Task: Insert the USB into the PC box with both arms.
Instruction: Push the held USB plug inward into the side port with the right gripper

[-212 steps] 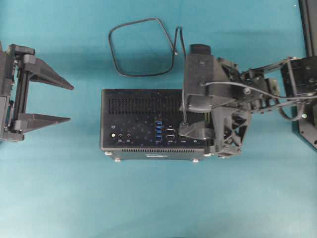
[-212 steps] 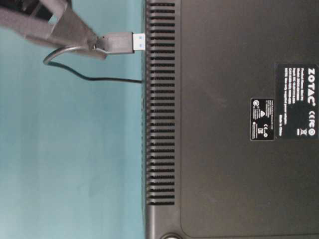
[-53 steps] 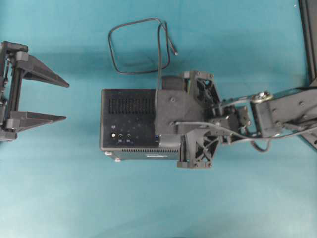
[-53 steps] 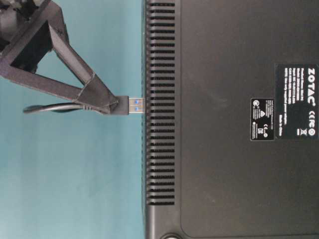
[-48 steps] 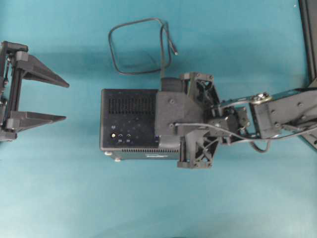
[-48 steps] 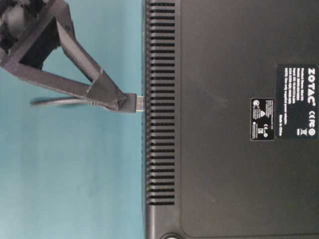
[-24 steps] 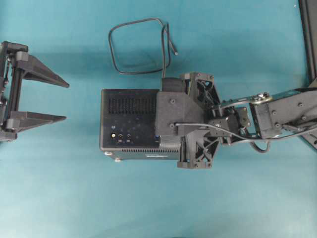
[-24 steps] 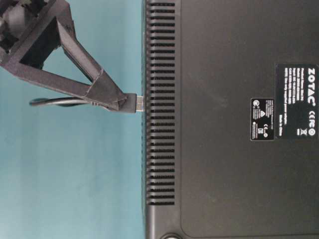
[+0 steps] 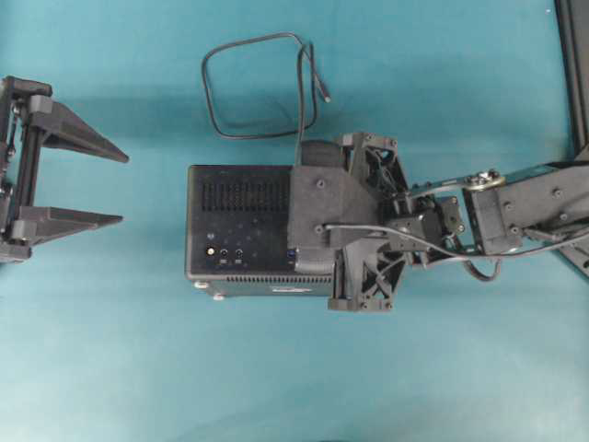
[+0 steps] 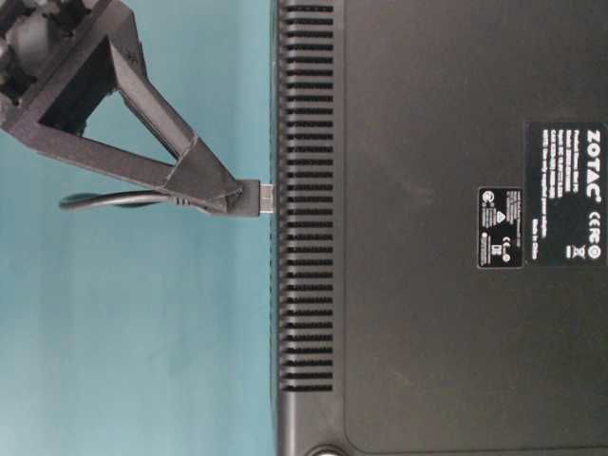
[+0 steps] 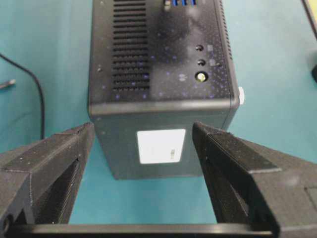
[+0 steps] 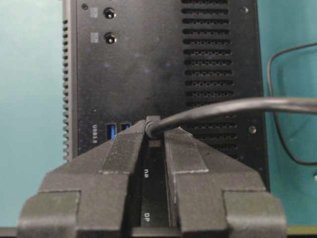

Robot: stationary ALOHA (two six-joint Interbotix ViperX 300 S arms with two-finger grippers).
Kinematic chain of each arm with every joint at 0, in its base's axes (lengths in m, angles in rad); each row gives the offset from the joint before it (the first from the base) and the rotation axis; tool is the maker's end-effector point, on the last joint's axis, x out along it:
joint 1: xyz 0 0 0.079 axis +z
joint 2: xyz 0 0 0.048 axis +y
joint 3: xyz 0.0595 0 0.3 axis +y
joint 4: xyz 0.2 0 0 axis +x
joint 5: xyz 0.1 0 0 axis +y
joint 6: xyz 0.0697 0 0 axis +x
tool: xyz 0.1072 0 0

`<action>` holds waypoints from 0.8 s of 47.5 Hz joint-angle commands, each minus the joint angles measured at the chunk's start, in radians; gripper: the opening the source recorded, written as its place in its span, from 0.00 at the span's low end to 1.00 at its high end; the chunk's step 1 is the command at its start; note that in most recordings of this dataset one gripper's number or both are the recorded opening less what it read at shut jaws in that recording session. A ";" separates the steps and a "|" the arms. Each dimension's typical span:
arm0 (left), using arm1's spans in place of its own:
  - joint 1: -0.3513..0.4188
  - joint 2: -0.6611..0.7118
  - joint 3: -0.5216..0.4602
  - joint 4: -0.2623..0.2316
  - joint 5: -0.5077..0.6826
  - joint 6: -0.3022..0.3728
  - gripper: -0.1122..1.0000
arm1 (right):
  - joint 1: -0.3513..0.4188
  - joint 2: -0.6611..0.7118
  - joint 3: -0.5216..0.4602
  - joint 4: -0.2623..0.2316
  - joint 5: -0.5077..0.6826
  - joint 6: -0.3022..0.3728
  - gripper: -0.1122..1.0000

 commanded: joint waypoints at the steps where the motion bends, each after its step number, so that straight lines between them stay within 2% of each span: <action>1: -0.002 -0.002 -0.009 0.003 -0.008 0.002 0.87 | 0.020 0.002 -0.012 0.011 0.002 0.014 0.21; 14: 0.000 -0.002 -0.011 0.003 -0.009 0.002 0.87 | 0.009 -0.005 -0.015 0.005 0.000 0.012 0.22; 20: -0.002 0.000 -0.009 0.003 -0.011 0.002 0.87 | 0.011 -0.005 -0.020 -0.005 0.005 0.009 0.27; 26: -0.002 0.002 -0.009 0.003 -0.017 0.002 0.87 | 0.009 -0.006 -0.023 -0.006 0.006 0.009 0.35; 38: 0.000 0.000 -0.006 0.003 -0.021 0.000 0.87 | 0.005 -0.006 -0.040 -0.006 0.009 0.012 0.63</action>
